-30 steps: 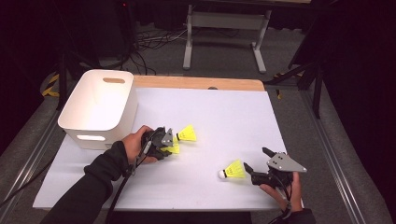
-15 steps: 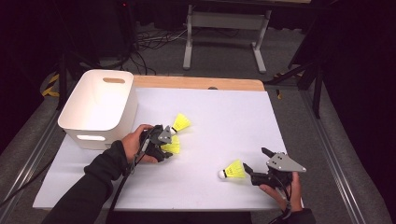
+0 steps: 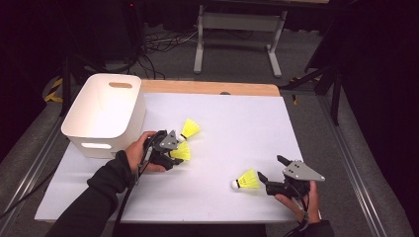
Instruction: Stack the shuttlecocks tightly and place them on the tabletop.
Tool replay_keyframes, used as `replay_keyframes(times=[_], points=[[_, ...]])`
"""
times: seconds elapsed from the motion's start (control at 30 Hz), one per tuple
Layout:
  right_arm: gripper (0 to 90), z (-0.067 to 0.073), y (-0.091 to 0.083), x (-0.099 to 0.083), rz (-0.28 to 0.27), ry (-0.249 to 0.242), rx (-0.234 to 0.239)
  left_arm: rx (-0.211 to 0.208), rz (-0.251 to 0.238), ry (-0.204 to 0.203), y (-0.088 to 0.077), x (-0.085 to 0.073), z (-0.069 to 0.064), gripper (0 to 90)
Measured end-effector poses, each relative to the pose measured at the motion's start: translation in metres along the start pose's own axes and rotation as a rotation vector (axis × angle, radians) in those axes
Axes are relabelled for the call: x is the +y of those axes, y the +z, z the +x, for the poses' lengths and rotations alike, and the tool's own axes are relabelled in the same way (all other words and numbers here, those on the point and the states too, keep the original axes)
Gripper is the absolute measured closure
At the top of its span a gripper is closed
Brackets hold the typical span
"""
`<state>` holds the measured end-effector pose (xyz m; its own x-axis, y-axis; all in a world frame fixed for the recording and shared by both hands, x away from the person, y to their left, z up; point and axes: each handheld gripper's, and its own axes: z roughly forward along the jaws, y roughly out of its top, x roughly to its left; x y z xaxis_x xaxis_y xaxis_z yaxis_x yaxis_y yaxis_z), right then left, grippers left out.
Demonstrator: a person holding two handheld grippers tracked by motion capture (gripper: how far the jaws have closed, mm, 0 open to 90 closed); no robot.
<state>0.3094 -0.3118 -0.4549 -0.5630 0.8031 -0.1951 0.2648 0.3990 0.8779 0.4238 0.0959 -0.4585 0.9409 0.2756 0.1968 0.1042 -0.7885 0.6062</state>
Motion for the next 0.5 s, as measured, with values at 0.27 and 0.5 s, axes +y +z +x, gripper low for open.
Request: replay_keyframes(times=[0.27, 0.5], points=[[14.3, 0.000, 0.000, -0.001, 0.009, 0.000, 0.001, -0.003, 0.083, 0.060, 0.015, 0.003, -0.001, 48.5], [14.3, 0.000, 0.001, -0.001, 0.015, -0.004, 0.004, 0.030, 0.073, 0.140, 0.021, 0.015, -0.001, 54.1]])
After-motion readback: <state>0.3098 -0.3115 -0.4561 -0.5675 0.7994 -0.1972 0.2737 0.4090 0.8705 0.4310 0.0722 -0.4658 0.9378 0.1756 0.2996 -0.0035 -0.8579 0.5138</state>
